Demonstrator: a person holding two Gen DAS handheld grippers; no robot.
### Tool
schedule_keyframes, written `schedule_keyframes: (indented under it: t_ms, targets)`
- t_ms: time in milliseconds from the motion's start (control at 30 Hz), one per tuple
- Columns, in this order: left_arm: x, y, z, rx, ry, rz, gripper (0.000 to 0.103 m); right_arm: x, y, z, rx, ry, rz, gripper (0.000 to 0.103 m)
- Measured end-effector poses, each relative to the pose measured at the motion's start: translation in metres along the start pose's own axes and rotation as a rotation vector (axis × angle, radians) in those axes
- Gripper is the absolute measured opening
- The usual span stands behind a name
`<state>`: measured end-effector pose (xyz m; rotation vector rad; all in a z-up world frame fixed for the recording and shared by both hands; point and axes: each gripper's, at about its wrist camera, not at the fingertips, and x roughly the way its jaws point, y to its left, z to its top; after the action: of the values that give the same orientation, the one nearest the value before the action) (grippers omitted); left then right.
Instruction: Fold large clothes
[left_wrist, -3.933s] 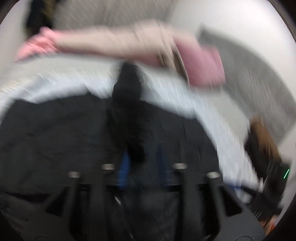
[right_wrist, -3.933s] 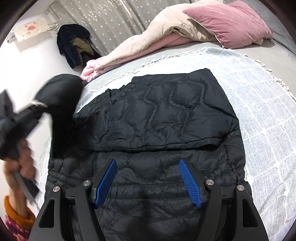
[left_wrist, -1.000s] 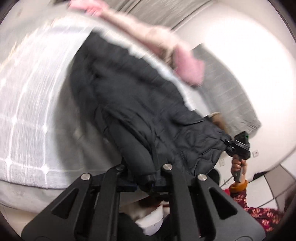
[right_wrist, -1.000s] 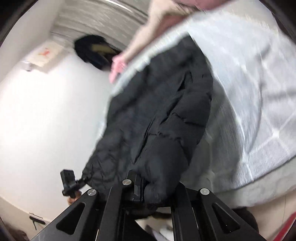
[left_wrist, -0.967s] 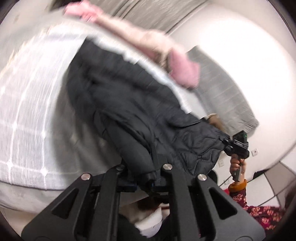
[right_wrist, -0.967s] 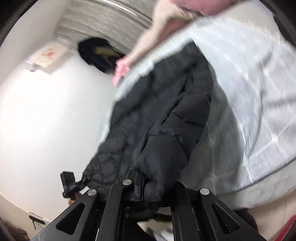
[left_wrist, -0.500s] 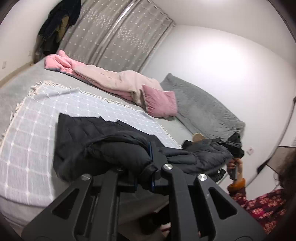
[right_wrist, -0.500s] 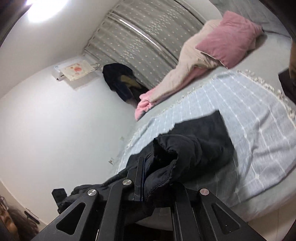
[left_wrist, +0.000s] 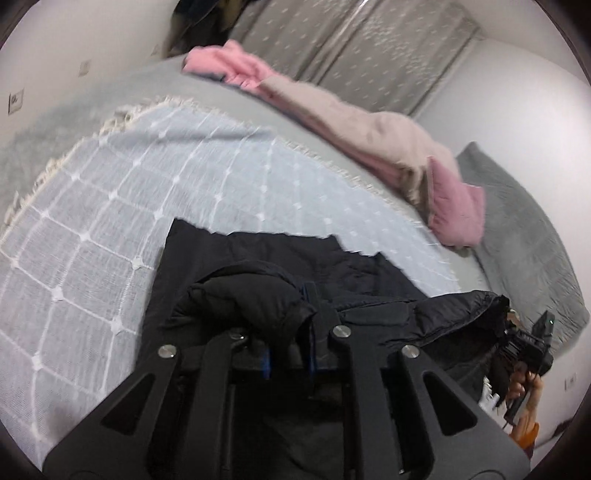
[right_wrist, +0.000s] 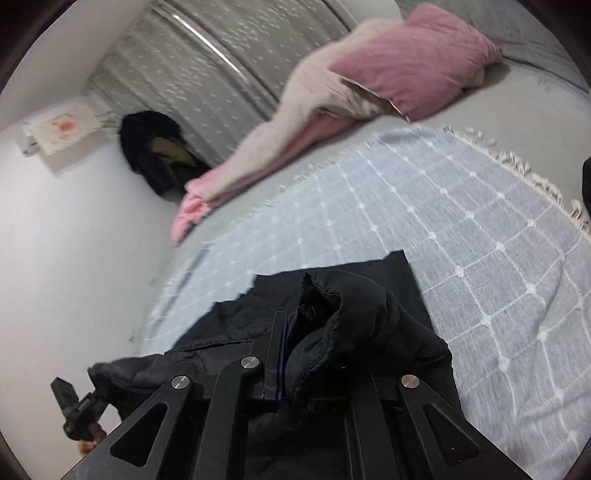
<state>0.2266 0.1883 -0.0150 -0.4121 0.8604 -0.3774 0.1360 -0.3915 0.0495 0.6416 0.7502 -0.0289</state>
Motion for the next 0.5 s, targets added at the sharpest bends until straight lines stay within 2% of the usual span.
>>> schedule_keyframes:
  t_ms: [133, 233, 267, 333, 400, 433, 467, 500]
  targets:
    - [0.037, 0.014, -0.011, -0.021, 0.031, 0.034, 0.02, 0.059, -0.028, -0.009, 0.002, 0.051, -0.121, 0.018]
    - [0.032, 0.011, -0.017, 0.009, 0.051, 0.033, 0.023, 0.083, -0.046, -0.024, 0.019, 0.077, -0.087, 0.024]
    - [0.027, 0.008, -0.017, 0.016, 0.054, 0.042, 0.028, 0.086, -0.048, -0.023, 0.03, 0.099, -0.089, 0.024]
    - [0.014, 0.003, -0.013, 0.012, 0.057, 0.053, 0.039, 0.078, -0.045, -0.016, 0.048, 0.106, -0.075, 0.032]
    - [-0.006, -0.009, -0.011, 0.035, 0.057, 0.051, 0.061, 0.062, -0.04, -0.012, 0.054, 0.099, -0.056, 0.062]
    - [-0.011, -0.015, -0.01, 0.059, 0.056, 0.056, 0.065, 0.05, -0.034, -0.01, 0.037, 0.11, -0.067, 0.065]
    - [-0.02, -0.024, -0.011, 0.104, 0.054, 0.081, 0.075, 0.04, -0.026, -0.01, 0.002, 0.115, -0.073, 0.066]
    - [-0.028, -0.035, -0.013, 0.164, 0.053, 0.135, 0.08, 0.028, -0.015, -0.011, -0.053, 0.117, -0.079, 0.066]
